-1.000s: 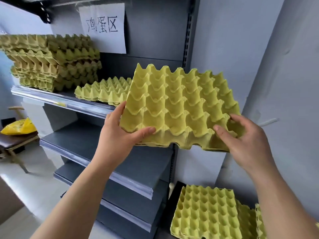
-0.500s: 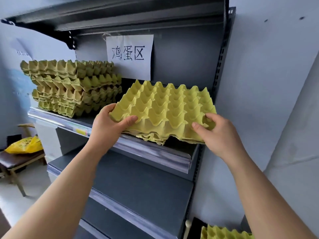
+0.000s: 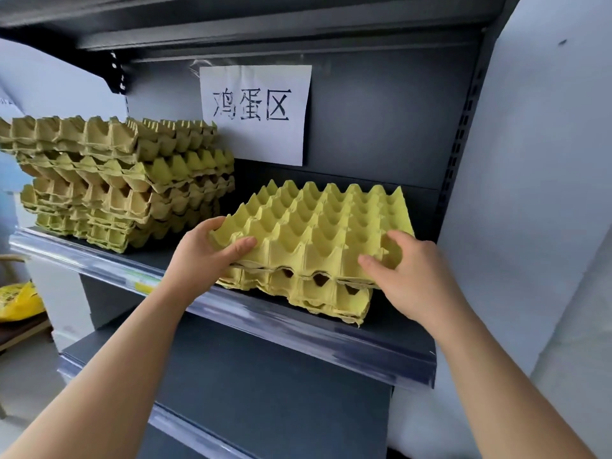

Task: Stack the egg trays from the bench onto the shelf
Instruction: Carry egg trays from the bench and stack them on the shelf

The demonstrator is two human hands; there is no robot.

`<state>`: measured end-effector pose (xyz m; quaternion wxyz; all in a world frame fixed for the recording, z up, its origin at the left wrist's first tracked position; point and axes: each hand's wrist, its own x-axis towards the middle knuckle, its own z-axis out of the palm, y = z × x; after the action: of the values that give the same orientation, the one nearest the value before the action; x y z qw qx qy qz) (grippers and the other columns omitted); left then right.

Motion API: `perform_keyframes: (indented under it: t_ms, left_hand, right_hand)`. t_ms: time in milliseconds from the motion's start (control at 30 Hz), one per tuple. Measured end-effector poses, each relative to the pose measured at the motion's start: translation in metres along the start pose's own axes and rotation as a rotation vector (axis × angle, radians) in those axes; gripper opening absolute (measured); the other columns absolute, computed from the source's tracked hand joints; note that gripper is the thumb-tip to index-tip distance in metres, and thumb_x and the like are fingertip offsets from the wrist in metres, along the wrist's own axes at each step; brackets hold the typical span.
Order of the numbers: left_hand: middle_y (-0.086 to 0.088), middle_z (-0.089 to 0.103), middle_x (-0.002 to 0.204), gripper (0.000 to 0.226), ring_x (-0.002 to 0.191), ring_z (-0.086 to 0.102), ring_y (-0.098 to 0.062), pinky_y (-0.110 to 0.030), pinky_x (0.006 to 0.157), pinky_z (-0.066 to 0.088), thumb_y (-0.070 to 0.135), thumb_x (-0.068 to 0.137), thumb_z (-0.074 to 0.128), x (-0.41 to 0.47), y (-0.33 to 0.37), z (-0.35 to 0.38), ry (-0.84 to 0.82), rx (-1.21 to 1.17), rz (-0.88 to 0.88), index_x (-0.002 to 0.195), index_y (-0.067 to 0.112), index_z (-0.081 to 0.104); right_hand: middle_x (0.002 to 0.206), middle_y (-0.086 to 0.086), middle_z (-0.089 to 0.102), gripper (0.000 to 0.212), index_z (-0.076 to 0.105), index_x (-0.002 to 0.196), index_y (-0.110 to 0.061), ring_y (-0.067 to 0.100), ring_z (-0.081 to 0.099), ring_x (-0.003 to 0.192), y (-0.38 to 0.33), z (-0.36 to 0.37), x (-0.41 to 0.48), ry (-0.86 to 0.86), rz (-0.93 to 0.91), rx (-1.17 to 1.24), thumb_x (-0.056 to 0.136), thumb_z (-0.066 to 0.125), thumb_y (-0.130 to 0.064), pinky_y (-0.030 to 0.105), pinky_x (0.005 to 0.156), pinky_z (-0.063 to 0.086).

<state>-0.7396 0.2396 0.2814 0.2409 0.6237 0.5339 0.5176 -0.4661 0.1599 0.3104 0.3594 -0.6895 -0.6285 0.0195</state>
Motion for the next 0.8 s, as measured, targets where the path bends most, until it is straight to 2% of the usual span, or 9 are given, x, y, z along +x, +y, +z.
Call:
perform_keyframes:
  t_ms: [67, 200, 367, 433, 500, 567, 600, 700, 800]
  left_hand:
    - [0.013, 0.067, 0.095, 0.065, 0.082, 0.064, 0.005, -0.009, 0.067, 0.045, 0.048, 0.072, 0.075, 0.005, -0.006, -0.001, -0.043, 0.035, 0.017, 0.127, 0.023, 0.052]
    - [0.015, 0.064, 0.096, 0.078, 0.091, 0.063, -0.007, -0.022, 0.074, 0.044, 0.054, 0.073, 0.073, 0.017, -0.016, -0.002, -0.101, 0.086, 0.045, 0.137, 0.019, 0.046]
    - [0.026, 0.053, 0.085, 0.066, 0.077, 0.051, 0.005, -0.021, 0.065, 0.04, 0.052, 0.078, 0.07, 0.024, -0.024, 0.003, -0.129, 0.131, 0.064, 0.132, 0.019, 0.047]
    - [0.021, 0.057, 0.092, 0.067, 0.082, 0.054, -0.004, -0.026, 0.07, 0.041, 0.053, 0.079, 0.07, 0.023, -0.025, 0.003, -0.12, 0.131, 0.089, 0.132, 0.018, 0.048]
    - [0.006, 0.06, 0.115, 0.07, 0.101, 0.054, -0.015, -0.033, 0.083, 0.044, 0.054, 0.079, 0.068, 0.023, -0.028, 0.002, -0.091, 0.193, 0.133, 0.133, 0.014, 0.048]
    - [-0.004, 0.053, 0.134, 0.068, 0.119, 0.048, -0.027, -0.041, 0.097, 0.041, 0.053, 0.082, 0.066, 0.022, -0.031, 0.003, -0.017, 0.307, 0.246, 0.134, 0.012, 0.05]
    - [-0.007, 0.053, 0.136, 0.064, 0.122, 0.046, -0.032, -0.043, 0.101, 0.038, 0.05, 0.084, 0.065, 0.018, -0.03, 0.005, 0.023, 0.351, 0.326, 0.132, 0.01, 0.053]
    - [-0.008, 0.061, 0.125, 0.051, 0.115, 0.052, -0.036, -0.047, 0.099, 0.037, 0.046, 0.085, 0.057, 0.002, -0.022, 0.015, 0.099, 0.379, 0.551, 0.119, 0.008, 0.063]
    - [-0.006, 0.067, 0.114, 0.039, 0.102, 0.058, -0.035, -0.047, 0.095, 0.038, 0.039, 0.086, 0.056, -0.022, -0.008, 0.034, 0.148, 0.34, 0.725, 0.108, 0.009, 0.07]
  right_hand:
    - [0.135, 0.013, 0.045, 0.072, 0.036, 0.144, -0.022, 0.03, 0.041, 0.125, -0.004, 0.009, -0.003, 0.002, 0.04, -0.013, 0.084, 0.056, -0.056, 0.042, 0.1, 0.041]
    - [0.139, 0.009, 0.047, 0.071, 0.036, 0.145, -0.021, 0.025, 0.039, 0.13, -0.01, 0.021, -0.008, 0.016, 0.126, 0.001, 0.085, 0.056, -0.053, 0.037, 0.096, 0.04]
    - [0.136, 0.005, 0.051, 0.068, 0.037, 0.144, -0.022, 0.025, 0.04, 0.129, -0.014, 0.033, -0.015, 0.03, 0.201, -0.035, 0.086, 0.057, -0.051, 0.037, 0.099, 0.039]
    - [0.133, 0.007, 0.053, 0.065, 0.039, 0.143, -0.022, 0.025, 0.041, 0.128, -0.016, 0.036, -0.019, 0.056, 0.206, -0.058, 0.087, 0.056, -0.05, 0.035, 0.098, 0.038]
    - [0.128, 0.009, 0.054, 0.062, 0.042, 0.141, -0.024, 0.027, 0.043, 0.123, -0.019, 0.036, -0.023, 0.092, 0.191, -0.099, 0.087, 0.057, -0.049, 0.035, 0.097, 0.038]
    - [0.125, 0.009, 0.052, 0.06, 0.045, 0.139, -0.026, 0.028, 0.045, 0.12, -0.021, 0.036, -0.028, 0.121, 0.171, -0.14, 0.086, 0.057, -0.05, 0.037, 0.098, 0.04]
    - [0.125, 0.008, 0.051, 0.059, 0.047, 0.138, -0.027, 0.029, 0.045, 0.119, -0.022, 0.035, -0.031, 0.138, 0.158, -0.159, 0.085, 0.058, -0.05, 0.039, 0.099, 0.041]
    - [0.13, 0.005, 0.051, 0.051, 0.053, 0.132, -0.024, 0.028, 0.045, 0.12, -0.022, 0.029, -0.044, 0.211, 0.106, -0.193, 0.086, 0.059, -0.045, 0.04, 0.098, 0.042]
    - [0.12, 0.004, 0.059, 0.042, 0.062, 0.122, -0.015, 0.028, 0.053, 0.112, -0.014, 0.016, -0.064, 0.297, 0.053, -0.223, 0.086, 0.063, -0.035, 0.037, 0.091, 0.046]
